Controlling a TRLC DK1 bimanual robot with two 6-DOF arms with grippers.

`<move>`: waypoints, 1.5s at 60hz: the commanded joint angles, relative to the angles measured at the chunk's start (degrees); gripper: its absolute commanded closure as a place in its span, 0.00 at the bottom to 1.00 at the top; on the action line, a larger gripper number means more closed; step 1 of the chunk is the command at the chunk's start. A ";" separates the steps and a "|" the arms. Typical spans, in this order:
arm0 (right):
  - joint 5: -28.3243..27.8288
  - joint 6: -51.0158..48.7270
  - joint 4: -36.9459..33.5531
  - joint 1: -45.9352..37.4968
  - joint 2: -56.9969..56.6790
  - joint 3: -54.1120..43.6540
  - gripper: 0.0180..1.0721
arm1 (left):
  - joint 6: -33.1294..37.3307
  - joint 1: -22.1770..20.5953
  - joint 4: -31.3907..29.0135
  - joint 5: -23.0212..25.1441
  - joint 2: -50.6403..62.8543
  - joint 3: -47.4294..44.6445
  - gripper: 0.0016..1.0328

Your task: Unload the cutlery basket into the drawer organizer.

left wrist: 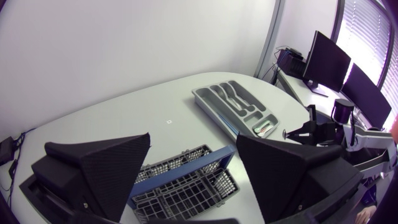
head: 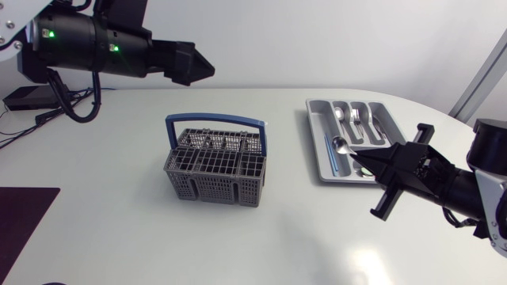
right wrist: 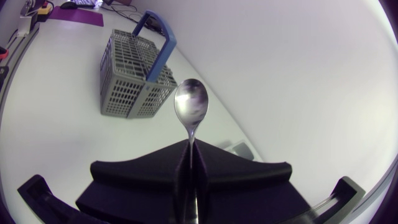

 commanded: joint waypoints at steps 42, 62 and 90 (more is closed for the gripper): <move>-7.55 -32.65 -10.73 -24.38 49.61 28.41 0.94 | 18.88 10.38 1.33 -5.51 -4.71 -13.66 0.05; -4.03 -37.22 -14.24 -22.80 52.33 31.31 0.94 | 20.37 11.44 1.59 -5.51 -6.64 -16.21 0.05; 1.15 -40.21 -14.77 -21.39 51.37 31.13 0.34 | 21.87 12.05 0.62 -5.51 -9.98 -17.44 0.05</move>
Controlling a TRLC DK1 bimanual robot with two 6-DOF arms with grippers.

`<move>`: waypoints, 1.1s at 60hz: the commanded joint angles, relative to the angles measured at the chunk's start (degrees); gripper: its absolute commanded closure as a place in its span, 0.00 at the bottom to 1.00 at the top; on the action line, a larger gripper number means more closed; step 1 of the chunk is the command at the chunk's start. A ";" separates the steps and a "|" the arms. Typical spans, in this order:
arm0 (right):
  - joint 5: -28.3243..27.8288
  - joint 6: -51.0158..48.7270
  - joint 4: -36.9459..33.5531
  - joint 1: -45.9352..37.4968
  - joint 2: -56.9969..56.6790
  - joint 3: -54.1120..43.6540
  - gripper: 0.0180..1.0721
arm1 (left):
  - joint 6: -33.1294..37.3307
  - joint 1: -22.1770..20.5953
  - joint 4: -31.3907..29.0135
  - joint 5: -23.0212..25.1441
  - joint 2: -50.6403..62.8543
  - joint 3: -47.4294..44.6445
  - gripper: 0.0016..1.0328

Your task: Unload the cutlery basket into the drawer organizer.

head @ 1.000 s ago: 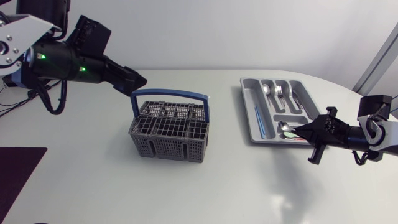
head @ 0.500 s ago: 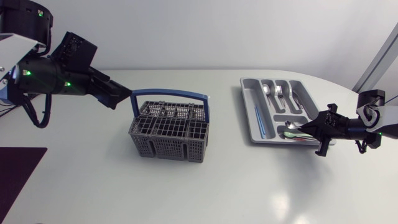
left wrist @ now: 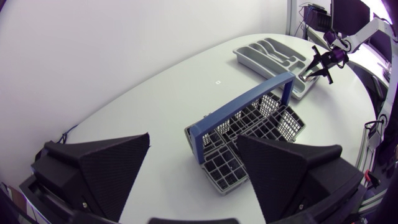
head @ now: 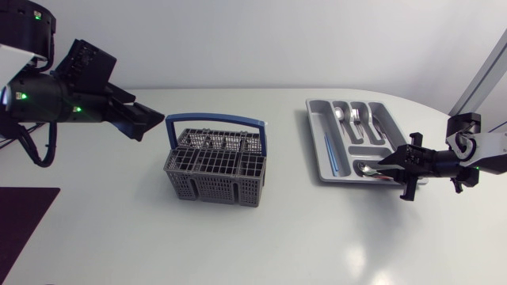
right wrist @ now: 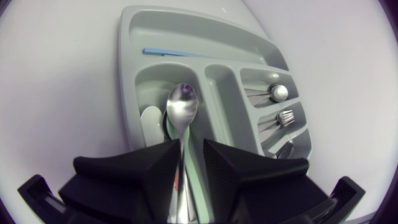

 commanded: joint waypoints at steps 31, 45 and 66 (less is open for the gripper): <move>1.60 21.77 -1.00 23.49 -37.90 -19.59 0.18 | 4.11 4.29 -1.44 -0.15 -3.63 -5.79 0.05; 9.59 35.57 3.31 43.53 -40.98 -21.09 0.60 | 4.37 5.34 1.55 -0.06 -1.61 -9.74 0.05; 17.33 44.36 11.13 61.81 -30.52 -19.42 0.85 | 5.52 7.28 6.12 -0.06 4.81 -13.00 0.10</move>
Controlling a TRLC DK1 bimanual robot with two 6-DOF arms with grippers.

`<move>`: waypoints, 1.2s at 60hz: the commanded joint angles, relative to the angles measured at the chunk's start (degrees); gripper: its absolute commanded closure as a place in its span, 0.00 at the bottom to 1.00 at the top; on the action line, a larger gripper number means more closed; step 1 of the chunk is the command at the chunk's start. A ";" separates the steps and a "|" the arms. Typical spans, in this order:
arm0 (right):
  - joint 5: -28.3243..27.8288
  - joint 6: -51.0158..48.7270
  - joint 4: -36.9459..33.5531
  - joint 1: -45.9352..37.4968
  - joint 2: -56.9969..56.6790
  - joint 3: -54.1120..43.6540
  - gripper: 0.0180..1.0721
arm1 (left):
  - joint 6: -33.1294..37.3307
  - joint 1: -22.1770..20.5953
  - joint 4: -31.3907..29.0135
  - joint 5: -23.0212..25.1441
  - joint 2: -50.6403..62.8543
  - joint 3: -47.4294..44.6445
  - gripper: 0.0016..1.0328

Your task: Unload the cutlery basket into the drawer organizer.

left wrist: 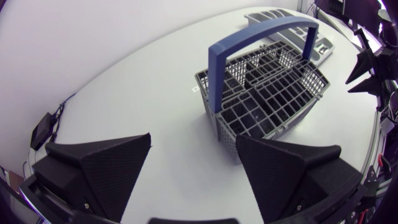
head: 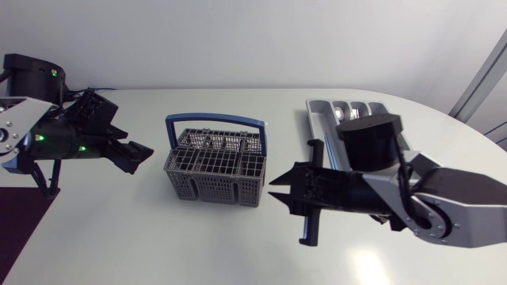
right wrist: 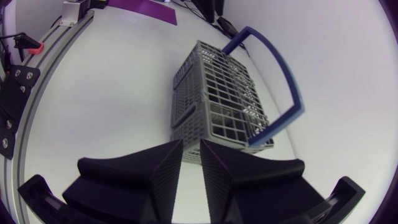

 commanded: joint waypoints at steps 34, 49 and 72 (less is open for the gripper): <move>3.39 2.06 11.48 -0.28 15.38 3.95 0.86 | 0.84 -2.66 5.99 0.03 10.40 -2.97 0.10; 2.96 0.92 12.19 -2.30 16.87 5.00 0.86 | 0.40 -3.19 5.99 0.03 10.13 -3.15 0.10; 3.92 0.56 12.01 -1.51 15.82 3.33 0.86 | 0.49 -2.58 5.47 0.73 7.50 -4.29 0.10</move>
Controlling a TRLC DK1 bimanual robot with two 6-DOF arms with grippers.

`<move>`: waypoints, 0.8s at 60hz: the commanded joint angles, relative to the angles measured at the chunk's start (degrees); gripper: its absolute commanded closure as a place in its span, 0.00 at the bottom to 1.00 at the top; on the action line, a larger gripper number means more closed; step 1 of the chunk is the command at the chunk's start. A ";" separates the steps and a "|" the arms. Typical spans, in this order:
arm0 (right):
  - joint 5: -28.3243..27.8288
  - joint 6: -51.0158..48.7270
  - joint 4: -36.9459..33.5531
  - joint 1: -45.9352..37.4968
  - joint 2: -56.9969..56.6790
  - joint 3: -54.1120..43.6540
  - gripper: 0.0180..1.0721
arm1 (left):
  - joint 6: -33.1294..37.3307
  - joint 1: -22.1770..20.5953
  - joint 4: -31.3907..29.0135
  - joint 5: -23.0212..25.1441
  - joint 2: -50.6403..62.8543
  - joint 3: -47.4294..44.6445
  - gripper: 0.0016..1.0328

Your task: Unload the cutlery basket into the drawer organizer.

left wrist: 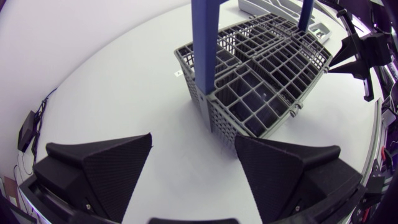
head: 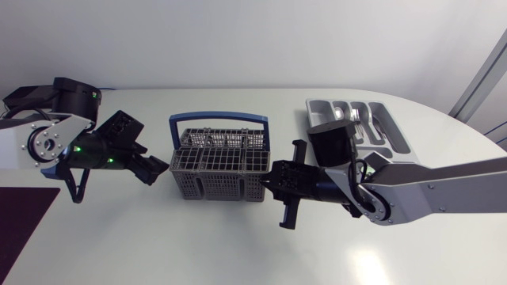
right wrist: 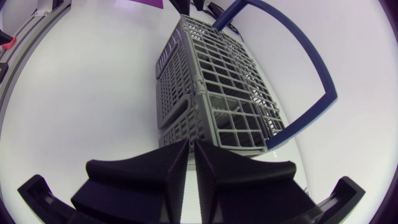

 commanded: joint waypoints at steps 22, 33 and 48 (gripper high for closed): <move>1.63 -1.06 0.96 -0.49 1.12 -0.03 0.86 | -0.83 -2.52 -0.17 0.47 -2.12 -2.54 0.10; 1.81 -0.79 -0.71 0.83 -5.48 -4.87 0.86 | -0.31 0.02 -1.14 0.47 -5.29 -3.16 0.10; 5.06 3.25 -5.02 -0.93 -23.93 -10.58 0.76 | 0.31 7.76 -3.60 5.74 -10.56 -3.51 0.07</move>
